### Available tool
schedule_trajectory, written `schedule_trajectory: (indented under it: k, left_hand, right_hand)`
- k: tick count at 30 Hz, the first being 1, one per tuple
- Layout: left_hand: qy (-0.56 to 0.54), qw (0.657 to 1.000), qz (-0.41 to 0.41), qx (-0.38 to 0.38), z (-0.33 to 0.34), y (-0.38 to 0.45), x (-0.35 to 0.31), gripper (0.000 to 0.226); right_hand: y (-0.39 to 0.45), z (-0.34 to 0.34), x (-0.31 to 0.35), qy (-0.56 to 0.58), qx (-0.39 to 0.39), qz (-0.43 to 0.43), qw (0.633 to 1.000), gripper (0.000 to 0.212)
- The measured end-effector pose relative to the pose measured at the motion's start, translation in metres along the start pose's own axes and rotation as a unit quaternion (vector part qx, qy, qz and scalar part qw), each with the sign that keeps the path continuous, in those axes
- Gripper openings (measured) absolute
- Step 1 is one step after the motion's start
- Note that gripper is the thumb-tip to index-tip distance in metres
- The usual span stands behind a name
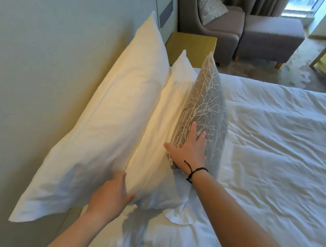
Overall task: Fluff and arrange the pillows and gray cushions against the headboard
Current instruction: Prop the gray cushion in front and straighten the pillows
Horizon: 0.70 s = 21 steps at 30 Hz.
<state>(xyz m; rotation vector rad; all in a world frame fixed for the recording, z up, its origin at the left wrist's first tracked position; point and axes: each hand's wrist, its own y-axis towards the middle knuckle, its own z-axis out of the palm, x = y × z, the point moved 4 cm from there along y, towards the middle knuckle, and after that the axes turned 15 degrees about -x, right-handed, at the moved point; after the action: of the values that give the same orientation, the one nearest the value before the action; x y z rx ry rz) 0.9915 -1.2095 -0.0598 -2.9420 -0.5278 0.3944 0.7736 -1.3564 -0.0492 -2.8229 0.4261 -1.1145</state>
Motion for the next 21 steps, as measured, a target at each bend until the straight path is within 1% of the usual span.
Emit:
schedule_trajectory:
  k: [1,2,4,7,11,15,19,21]
  left_hand:
    - [0.003,1.0,0.0,0.009,0.002,-0.006,0.007,0.034]
    - [-0.004,1.0,-0.005,0.008,0.002,-0.012,0.012,0.029]
    - [-0.003,1.0,-0.008,-0.013,0.0,-0.02,0.021,0.043]
    - [0.001,0.999,0.006,-0.038,-0.009,-0.027,0.026,0.042]
    - [0.013,0.999,0.039,-0.009,-0.016,-0.035,0.027,0.034]
    - [-0.002,0.999,0.039,0.036,-0.019,-0.033,0.029,0.035]
    - [-0.02,0.998,0.046,0.025,-0.023,-0.035,0.036,0.036]
    - [-0.021,0.998,0.056,0.016,-0.024,-0.038,0.038,0.036]
  right_hand:
    - [0.001,0.001,0.0,-0.002,0.008,0.001,1.0,0.113]
    - [0.002,0.002,0.0,-0.003,0.017,0.0,1.0,0.114]
    - [0.006,0.003,0.0,-0.005,0.029,-0.002,1.0,0.116]
    - [0.011,0.004,-0.003,-0.003,0.04,-0.002,0.999,0.116]
    - [0.008,0.005,-0.006,0.004,0.052,-0.007,0.999,0.11]
    - [-0.002,0.002,-0.006,0.029,0.054,-0.008,0.998,0.11]
    - [-0.011,-0.007,-0.007,0.074,0.067,0.01,0.995,0.107]
    - [-0.018,-0.011,-0.008,0.074,0.078,0.002,0.994,0.105]
